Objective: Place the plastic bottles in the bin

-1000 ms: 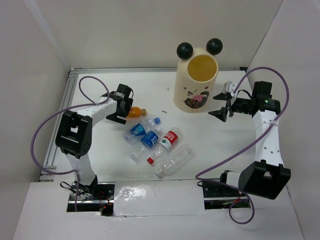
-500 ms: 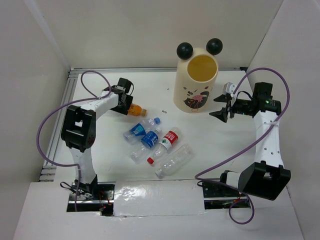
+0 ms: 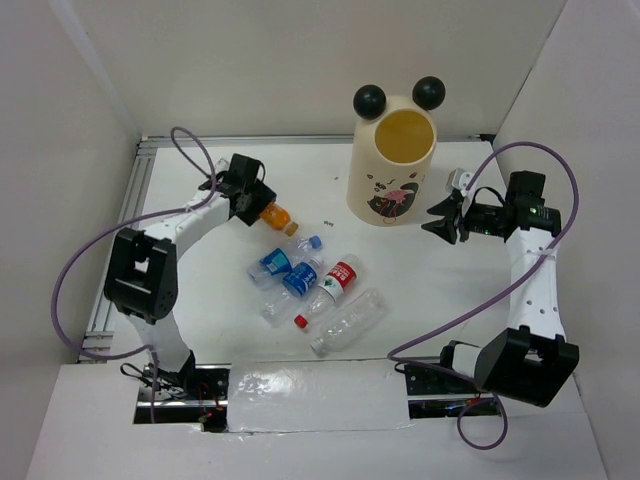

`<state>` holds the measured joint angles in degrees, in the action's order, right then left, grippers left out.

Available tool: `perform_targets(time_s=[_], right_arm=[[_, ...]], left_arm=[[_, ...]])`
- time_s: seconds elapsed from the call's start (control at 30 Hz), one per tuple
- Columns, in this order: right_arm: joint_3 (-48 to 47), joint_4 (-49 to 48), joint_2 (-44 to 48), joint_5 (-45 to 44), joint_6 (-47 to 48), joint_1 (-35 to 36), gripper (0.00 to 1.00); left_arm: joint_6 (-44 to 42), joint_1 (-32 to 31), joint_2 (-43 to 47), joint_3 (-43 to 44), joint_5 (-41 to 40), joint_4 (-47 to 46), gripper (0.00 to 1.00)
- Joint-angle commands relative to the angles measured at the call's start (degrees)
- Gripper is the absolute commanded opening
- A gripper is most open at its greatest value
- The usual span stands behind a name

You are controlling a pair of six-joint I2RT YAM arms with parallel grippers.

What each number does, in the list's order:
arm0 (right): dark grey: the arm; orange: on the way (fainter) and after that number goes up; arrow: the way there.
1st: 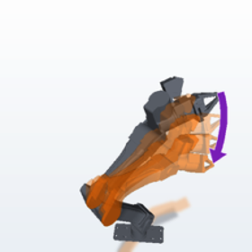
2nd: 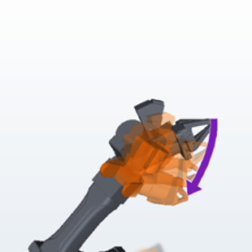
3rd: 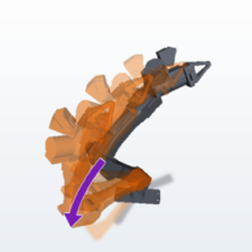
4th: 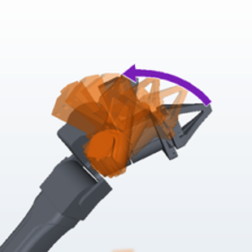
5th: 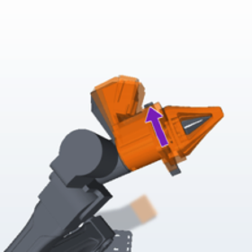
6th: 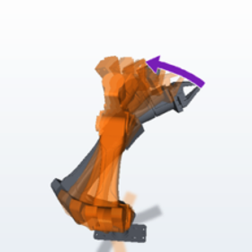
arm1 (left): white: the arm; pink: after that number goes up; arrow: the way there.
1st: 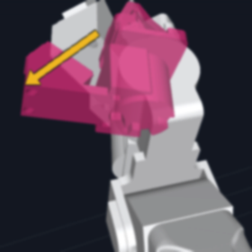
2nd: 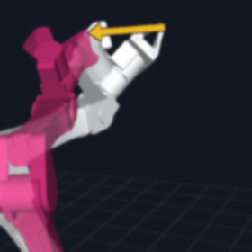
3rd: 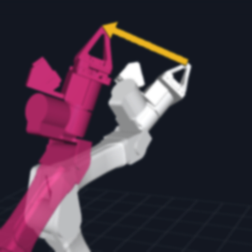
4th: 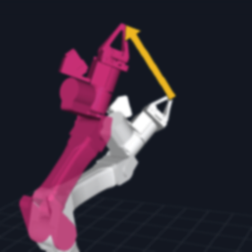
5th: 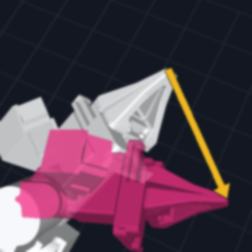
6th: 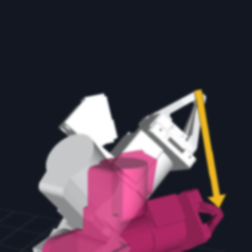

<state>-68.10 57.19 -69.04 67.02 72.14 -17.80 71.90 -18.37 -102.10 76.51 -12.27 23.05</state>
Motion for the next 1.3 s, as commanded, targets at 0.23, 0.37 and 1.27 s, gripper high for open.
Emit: perform_targets(time_s=[0.23,0.37,1.27], right_arm=[[6.39,-8.59,2.06,-6.9,-6.92,-0.92,0.34],[8.15,-8.59,2.68,-8.92,-5.34,-0.92,0.34],[10.97,-10.69,2.68,-10.69,-5.52,0.31,0.36]], left_arm=[[-39.68,-16.68,5.27,25.92,15.61,-25.68,0.0],[-50.27,-22.75,3.32,27.9,10.88,-37.7,0.0],[-97.4,-35.34,-30.52,52.07,-19.37,-73.86,0.06]])
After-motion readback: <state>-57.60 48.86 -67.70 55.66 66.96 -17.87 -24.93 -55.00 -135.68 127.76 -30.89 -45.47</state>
